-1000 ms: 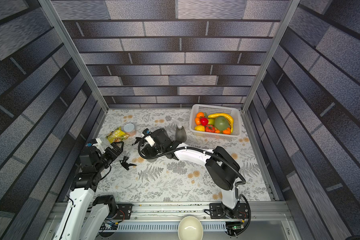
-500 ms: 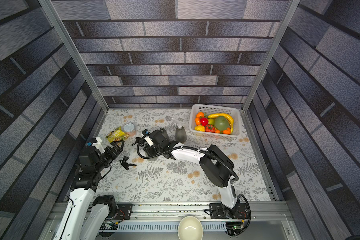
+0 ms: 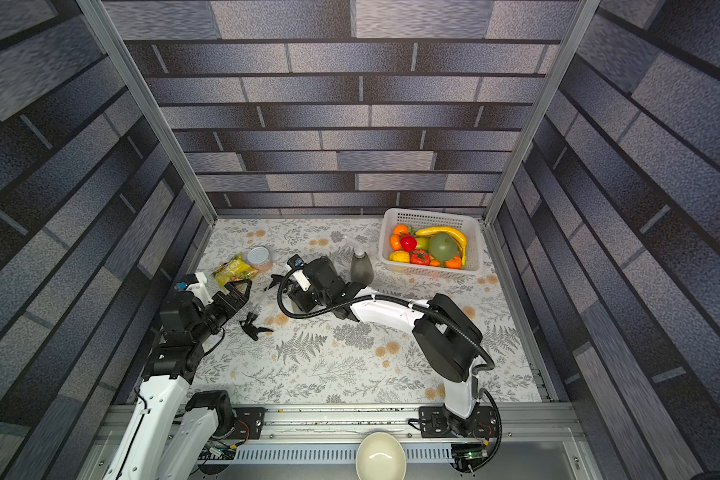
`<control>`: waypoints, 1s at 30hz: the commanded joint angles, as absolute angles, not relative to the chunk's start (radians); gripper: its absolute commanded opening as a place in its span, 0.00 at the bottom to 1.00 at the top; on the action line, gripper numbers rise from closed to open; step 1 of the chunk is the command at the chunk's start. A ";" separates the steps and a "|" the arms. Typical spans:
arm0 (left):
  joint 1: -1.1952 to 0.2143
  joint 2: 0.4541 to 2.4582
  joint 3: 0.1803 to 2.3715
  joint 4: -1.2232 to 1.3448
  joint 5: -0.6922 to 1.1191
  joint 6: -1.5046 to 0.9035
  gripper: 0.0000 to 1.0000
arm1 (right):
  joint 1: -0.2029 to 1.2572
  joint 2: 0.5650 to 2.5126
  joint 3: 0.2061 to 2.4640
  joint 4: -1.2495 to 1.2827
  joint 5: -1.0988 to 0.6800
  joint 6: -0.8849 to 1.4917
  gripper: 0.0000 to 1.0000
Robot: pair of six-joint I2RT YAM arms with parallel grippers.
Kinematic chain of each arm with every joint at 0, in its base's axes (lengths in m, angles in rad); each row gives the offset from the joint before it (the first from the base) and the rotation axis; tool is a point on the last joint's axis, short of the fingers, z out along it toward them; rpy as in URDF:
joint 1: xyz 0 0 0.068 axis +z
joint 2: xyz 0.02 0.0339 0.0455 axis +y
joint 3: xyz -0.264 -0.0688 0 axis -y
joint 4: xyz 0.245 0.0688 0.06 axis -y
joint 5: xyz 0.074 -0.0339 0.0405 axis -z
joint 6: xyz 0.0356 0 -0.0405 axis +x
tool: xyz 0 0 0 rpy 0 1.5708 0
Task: Attach spray nozzles to spray bottles
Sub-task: Pick up the spray bottle from the center of the board.
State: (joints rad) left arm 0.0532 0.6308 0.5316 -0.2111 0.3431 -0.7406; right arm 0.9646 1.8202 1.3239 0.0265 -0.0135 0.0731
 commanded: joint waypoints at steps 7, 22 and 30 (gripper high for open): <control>-0.239 0.581 0.495 -0.041 0.285 -0.574 0.99 | 0.896 1.577 1.415 -0.268 -0.139 0.105 0.55; -0.815 0.790 0.444 0.322 -0.079 0.112 1.00 | 0.778 1.442 1.565 -0.628 -0.315 0.123 0.55; -0.801 0.909 0.422 0.563 -0.005 0.160 1.00 | 0.778 1.401 1.542 -0.617 -0.368 0.182 0.54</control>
State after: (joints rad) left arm -0.8154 0.8989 0.4305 0.4339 -0.0051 0.0956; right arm 0.7803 1.4452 1.5379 -0.5987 -0.3222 0.1421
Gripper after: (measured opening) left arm 0.997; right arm 0.542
